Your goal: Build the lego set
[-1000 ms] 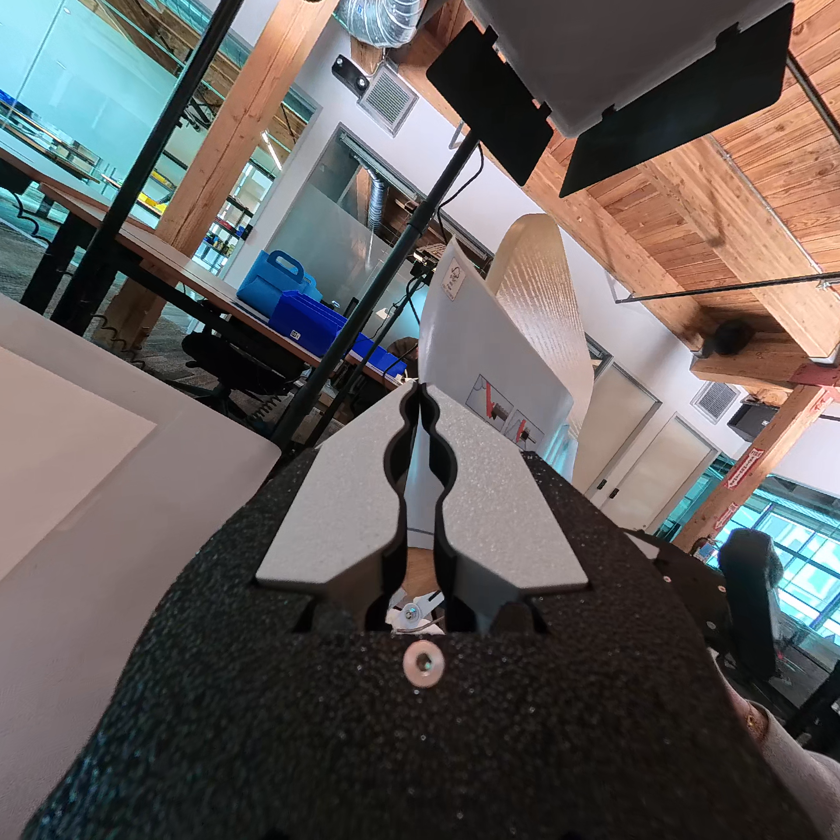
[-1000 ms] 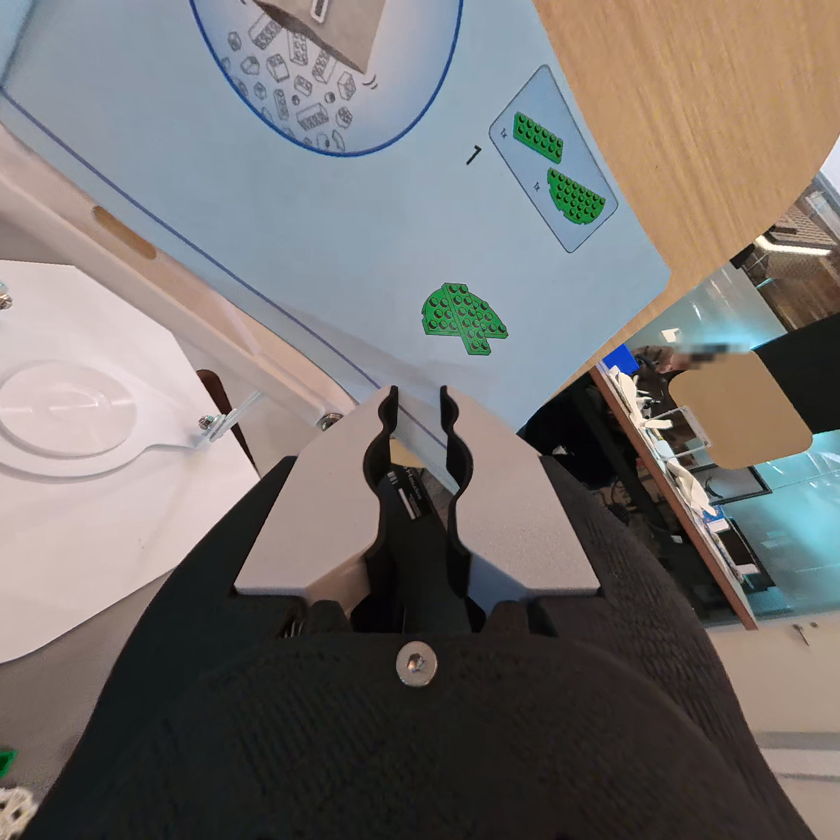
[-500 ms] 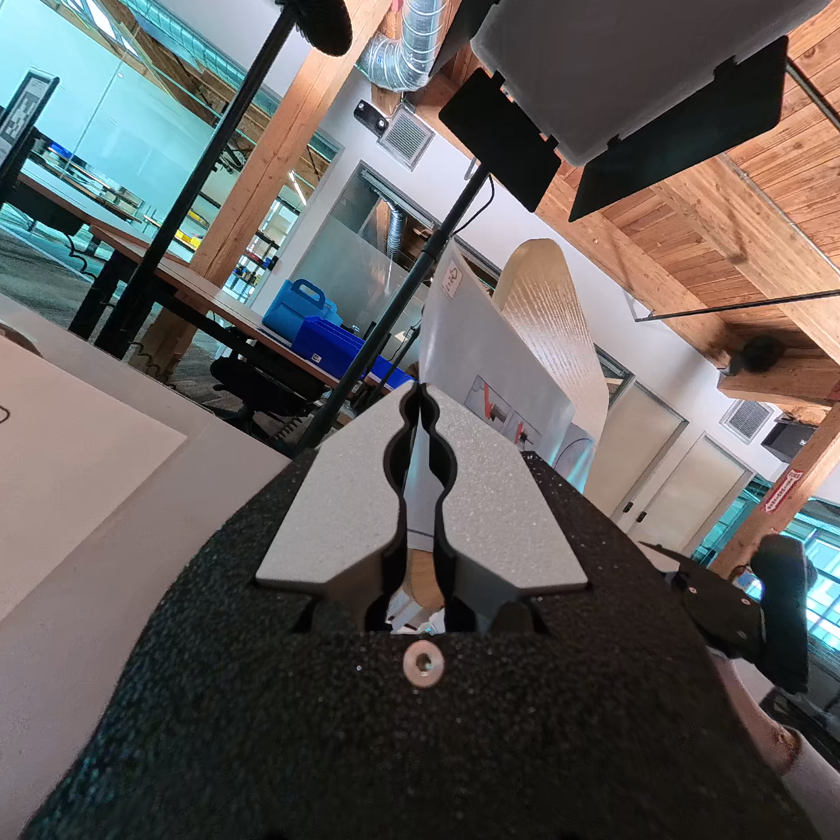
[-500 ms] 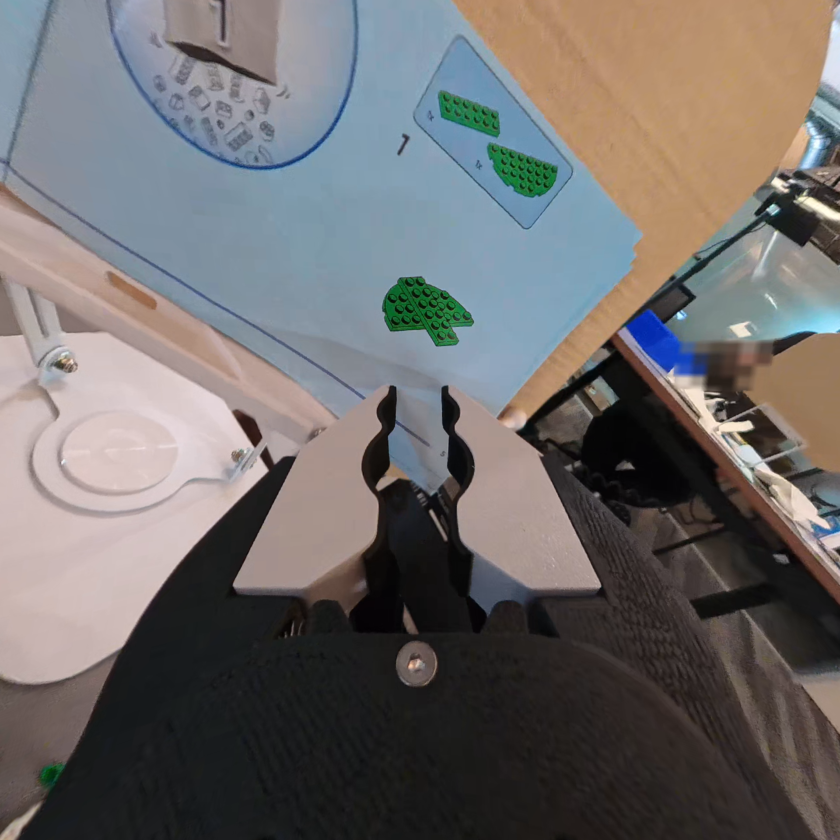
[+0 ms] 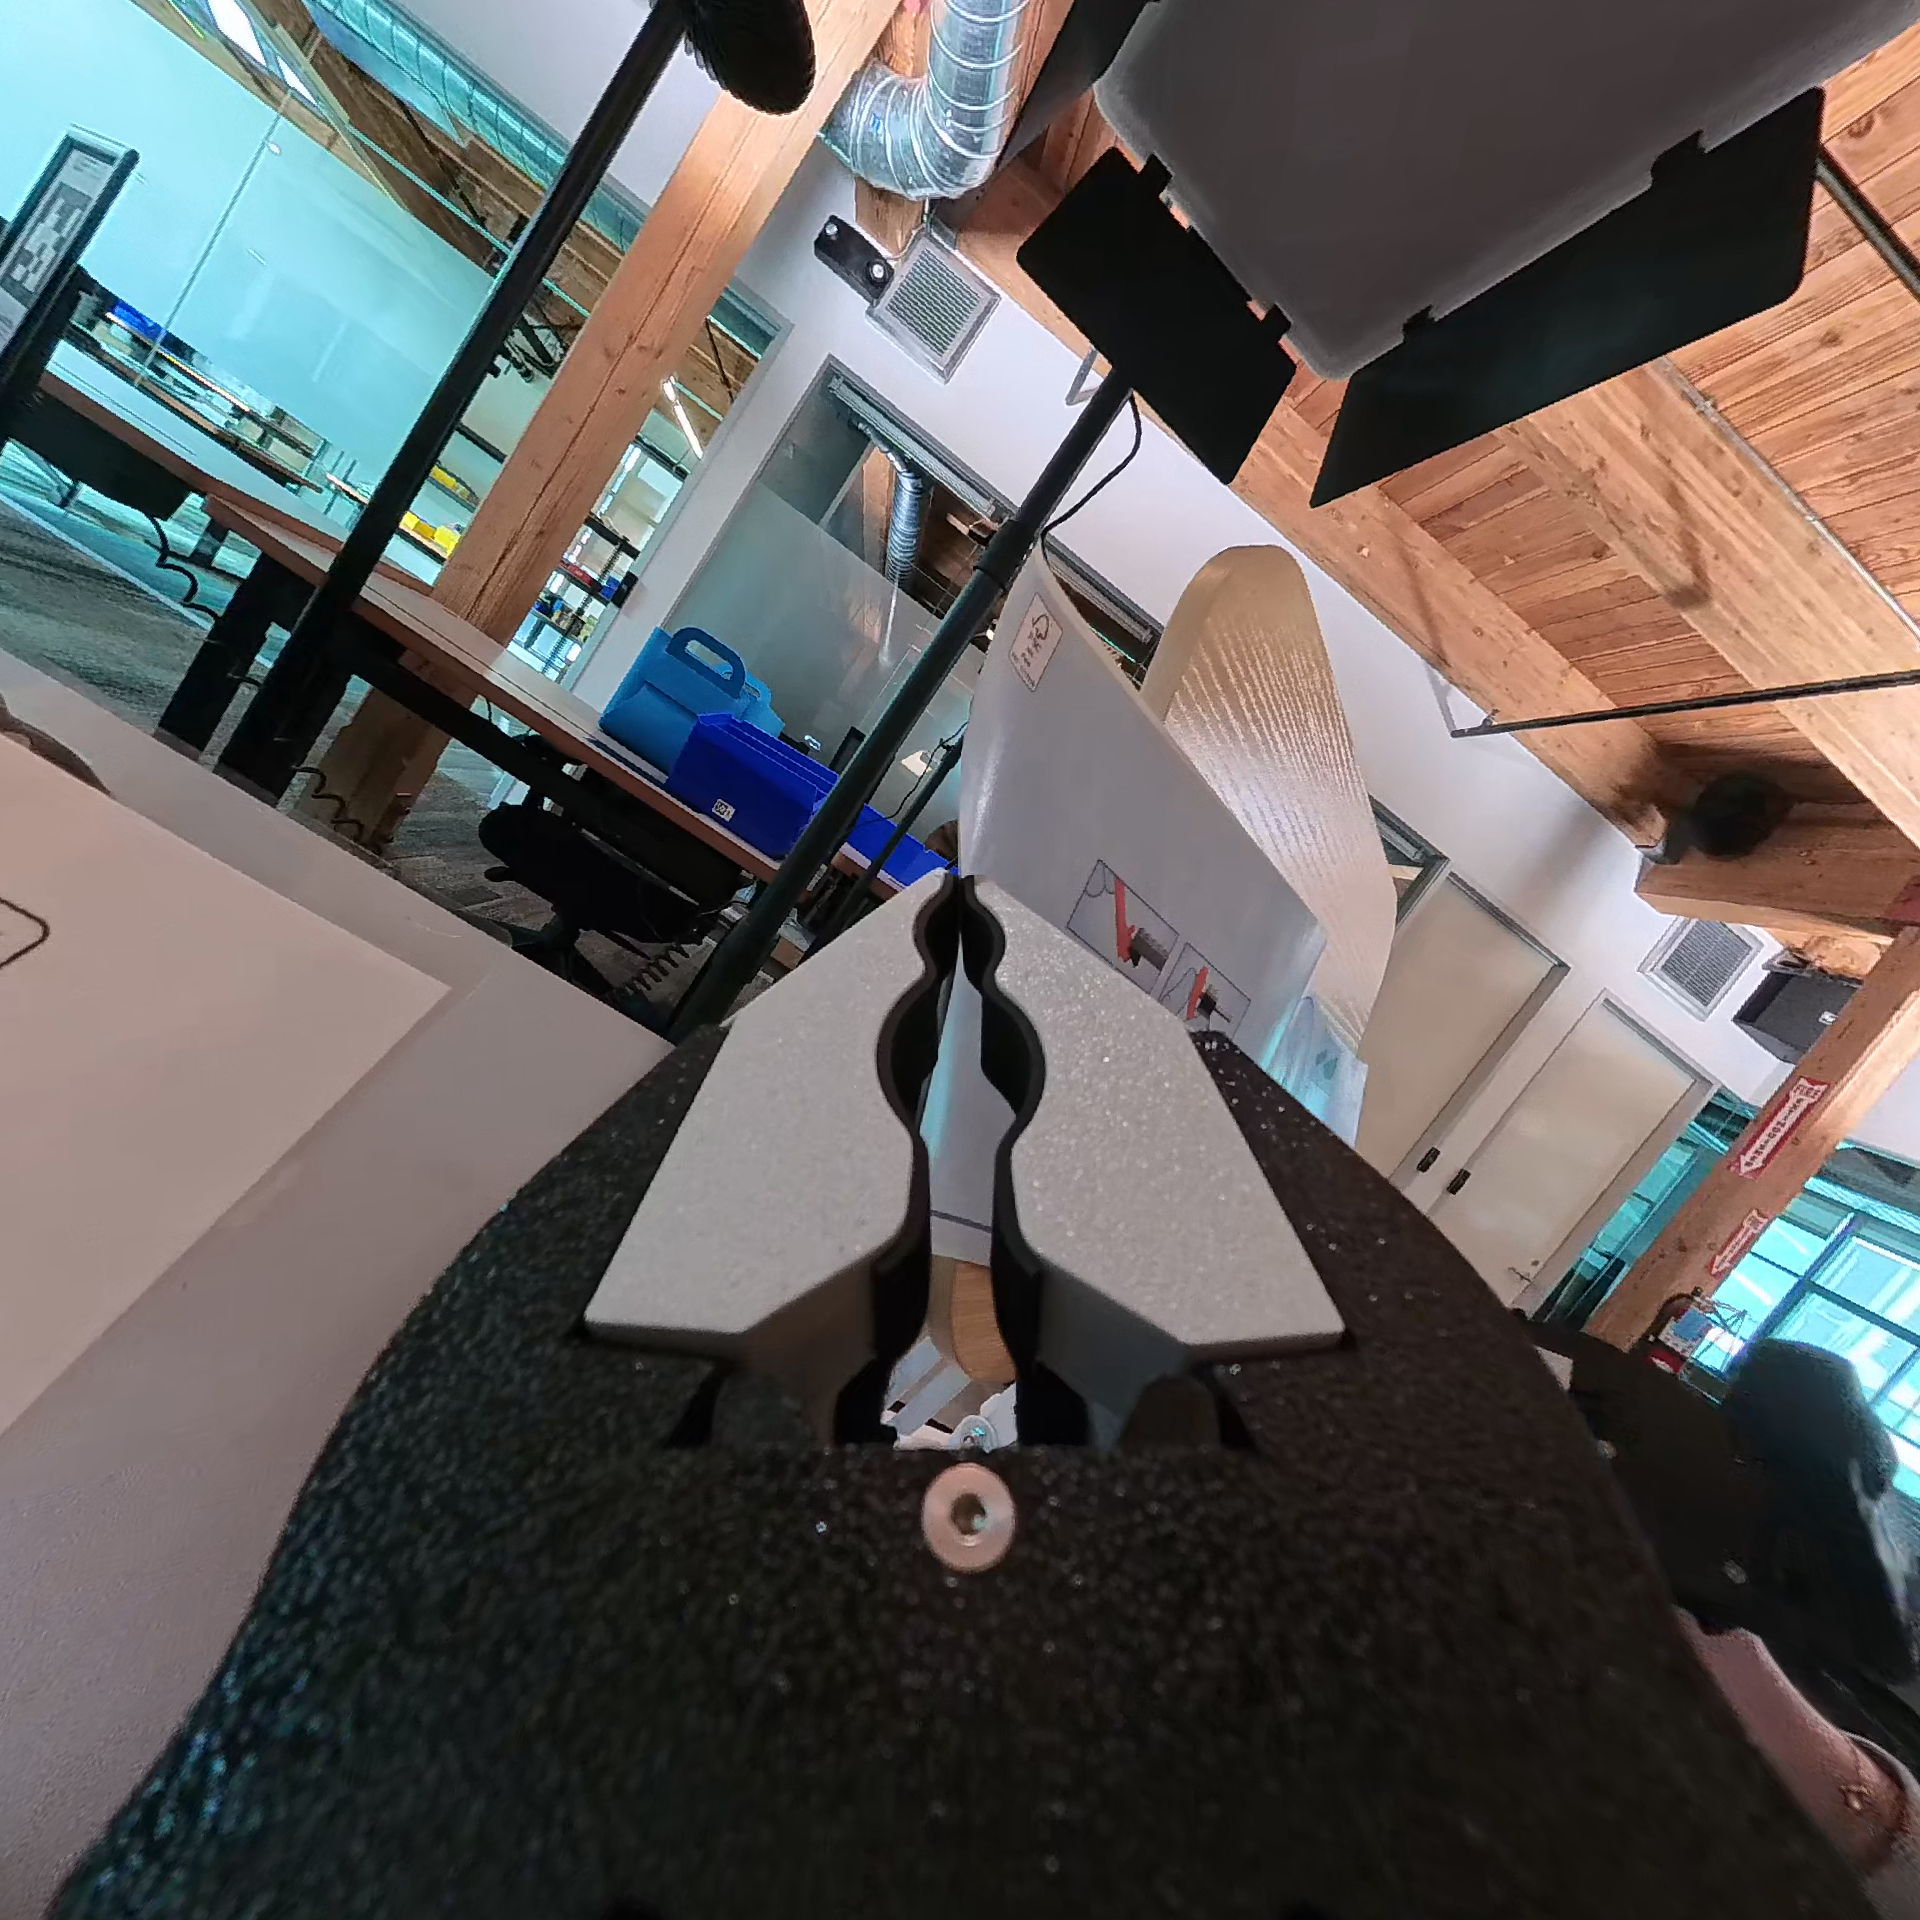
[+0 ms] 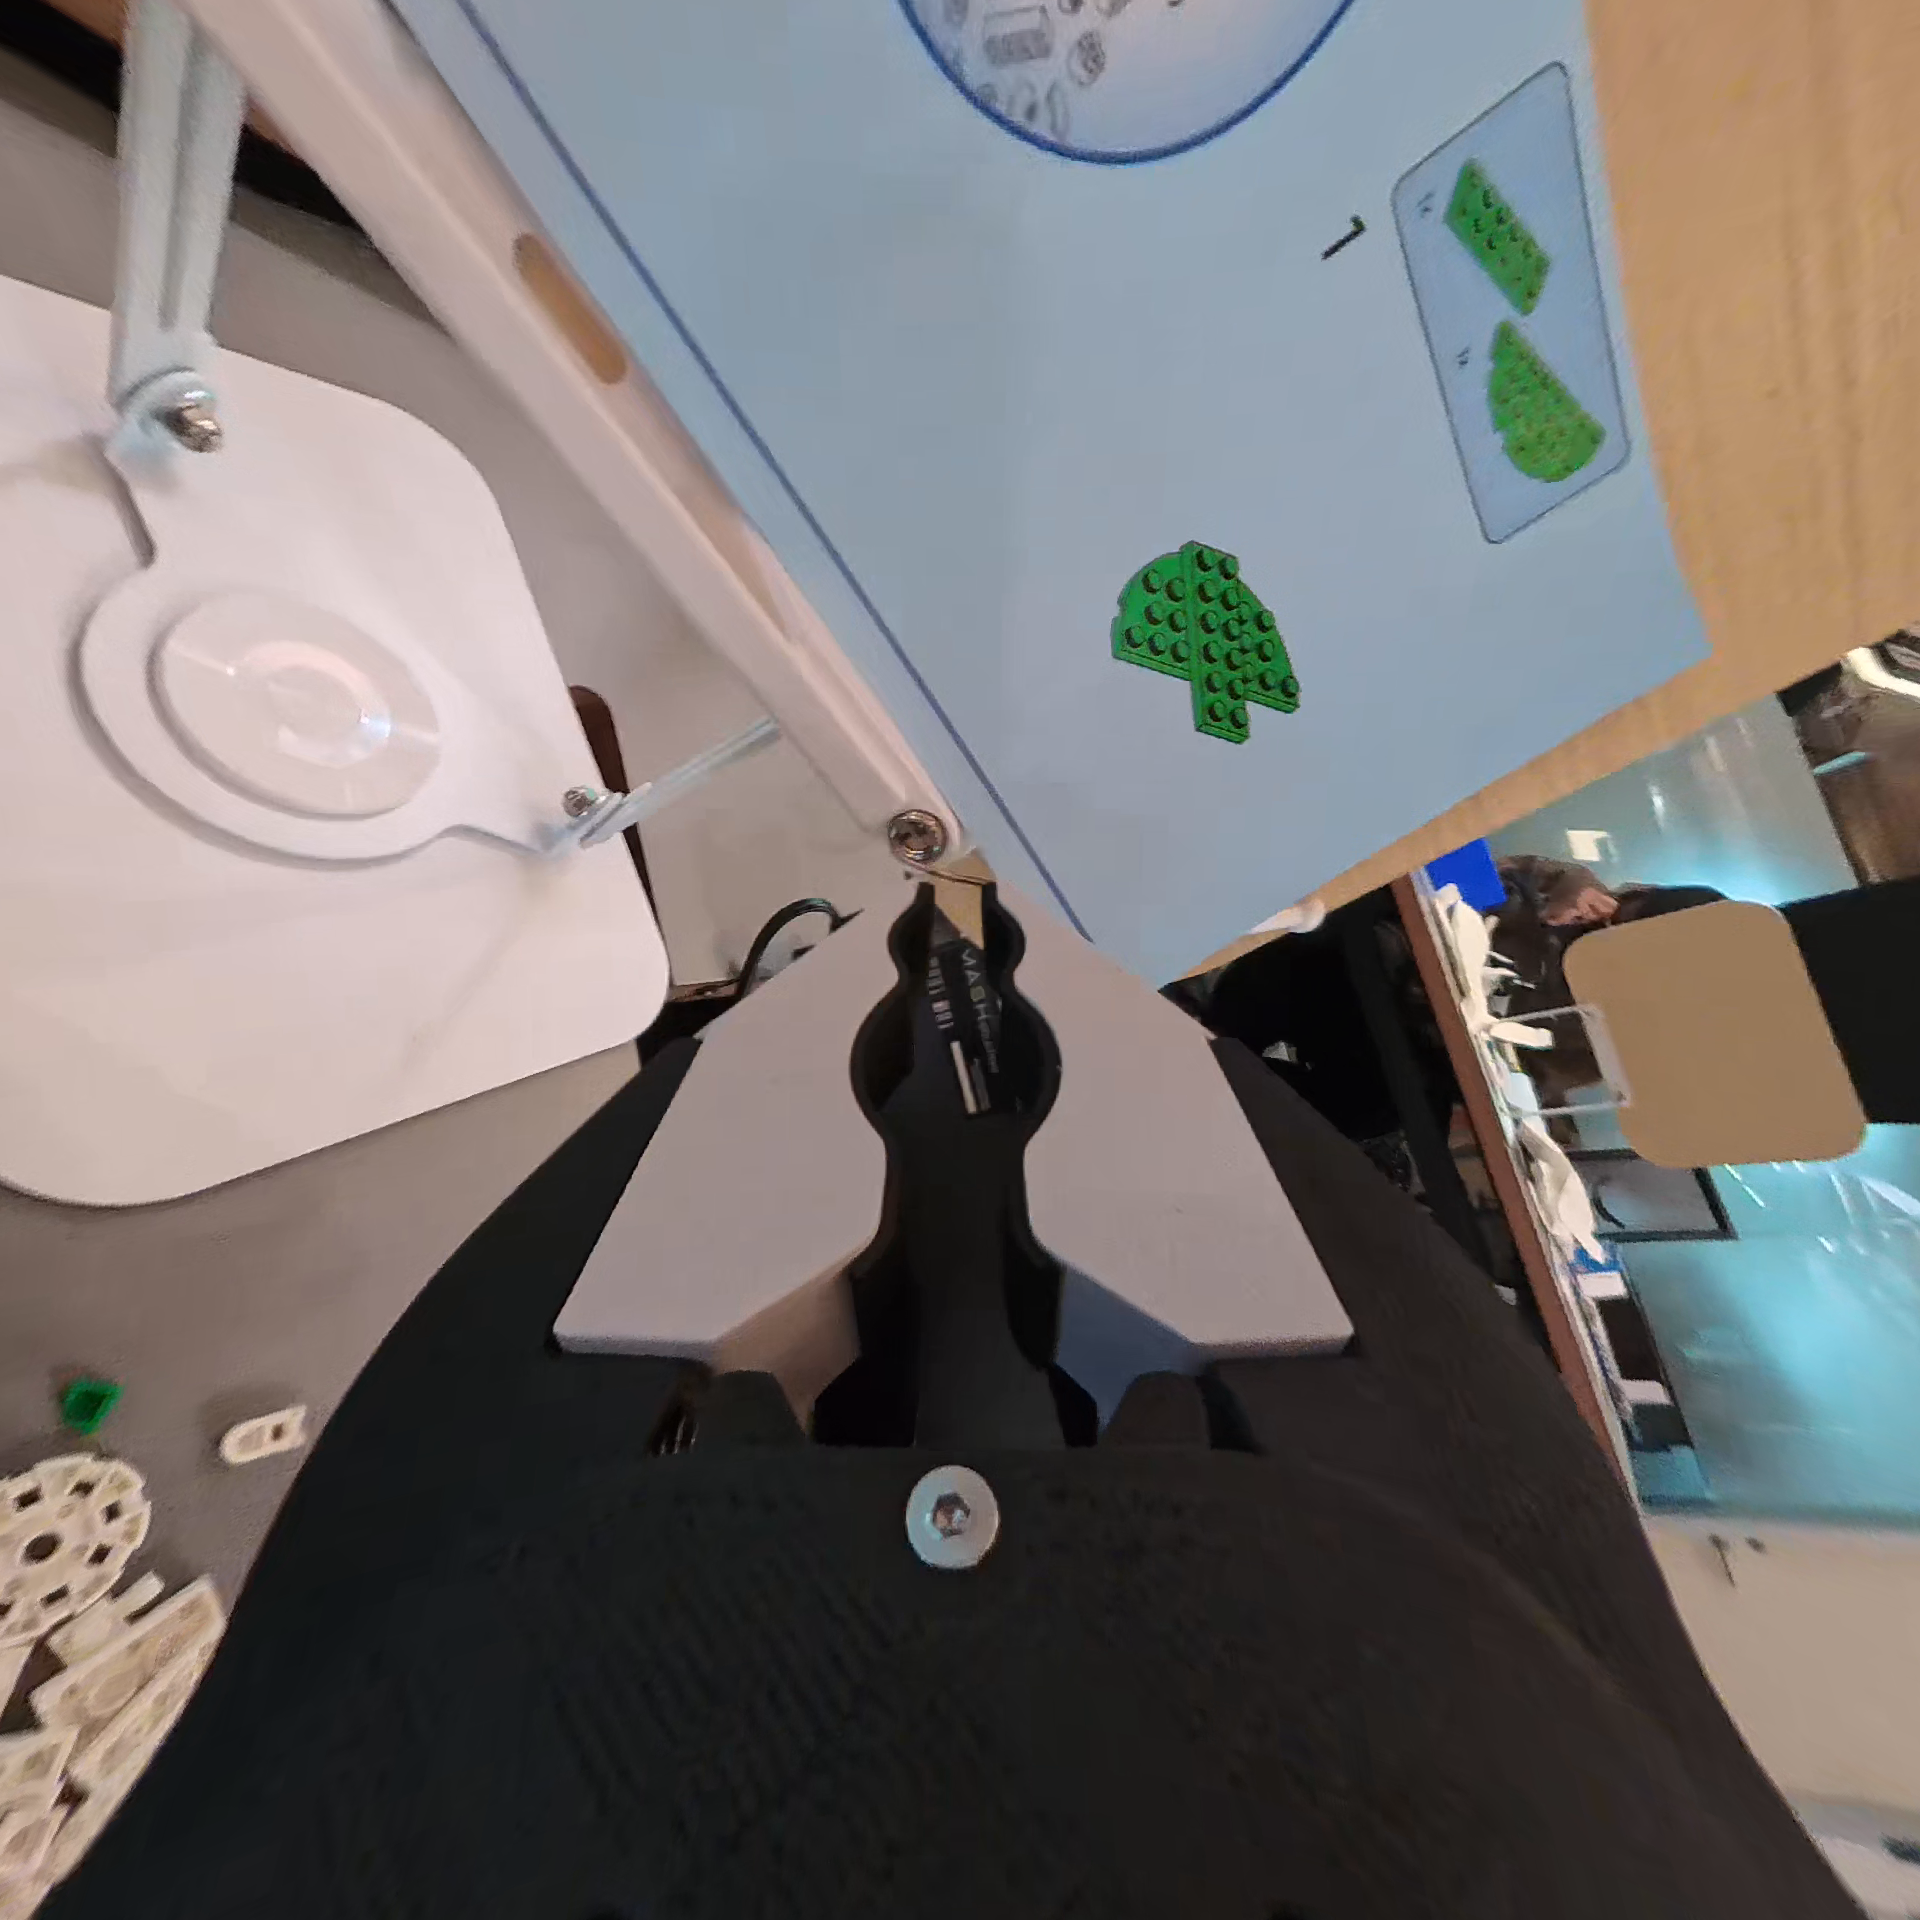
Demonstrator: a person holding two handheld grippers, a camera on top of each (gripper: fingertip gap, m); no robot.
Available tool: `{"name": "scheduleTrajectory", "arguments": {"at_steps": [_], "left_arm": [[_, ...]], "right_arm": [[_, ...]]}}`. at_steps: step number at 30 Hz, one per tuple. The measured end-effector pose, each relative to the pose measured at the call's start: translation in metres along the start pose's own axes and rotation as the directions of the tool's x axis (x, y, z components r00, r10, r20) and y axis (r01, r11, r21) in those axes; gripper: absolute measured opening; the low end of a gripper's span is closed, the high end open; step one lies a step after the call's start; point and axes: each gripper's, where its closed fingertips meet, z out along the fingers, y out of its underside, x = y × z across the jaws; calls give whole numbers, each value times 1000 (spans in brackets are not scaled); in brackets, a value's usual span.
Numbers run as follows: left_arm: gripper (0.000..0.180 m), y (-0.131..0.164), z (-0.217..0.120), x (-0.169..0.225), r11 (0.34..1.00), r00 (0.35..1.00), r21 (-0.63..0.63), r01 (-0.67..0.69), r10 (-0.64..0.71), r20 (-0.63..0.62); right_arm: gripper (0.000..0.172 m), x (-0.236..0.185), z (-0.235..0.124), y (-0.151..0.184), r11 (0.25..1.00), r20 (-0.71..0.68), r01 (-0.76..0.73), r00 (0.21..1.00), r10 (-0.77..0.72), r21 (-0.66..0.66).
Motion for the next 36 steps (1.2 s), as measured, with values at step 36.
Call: {"name": "scheduleTrajectory", "arguments": {"at_steps": [36], "left_arm": [[0,-4,-2,-6,1000,1000,14,15,-15,6]], "right_arm": [[30,29,18,60,532,55,-838,530,846,-122]]}}
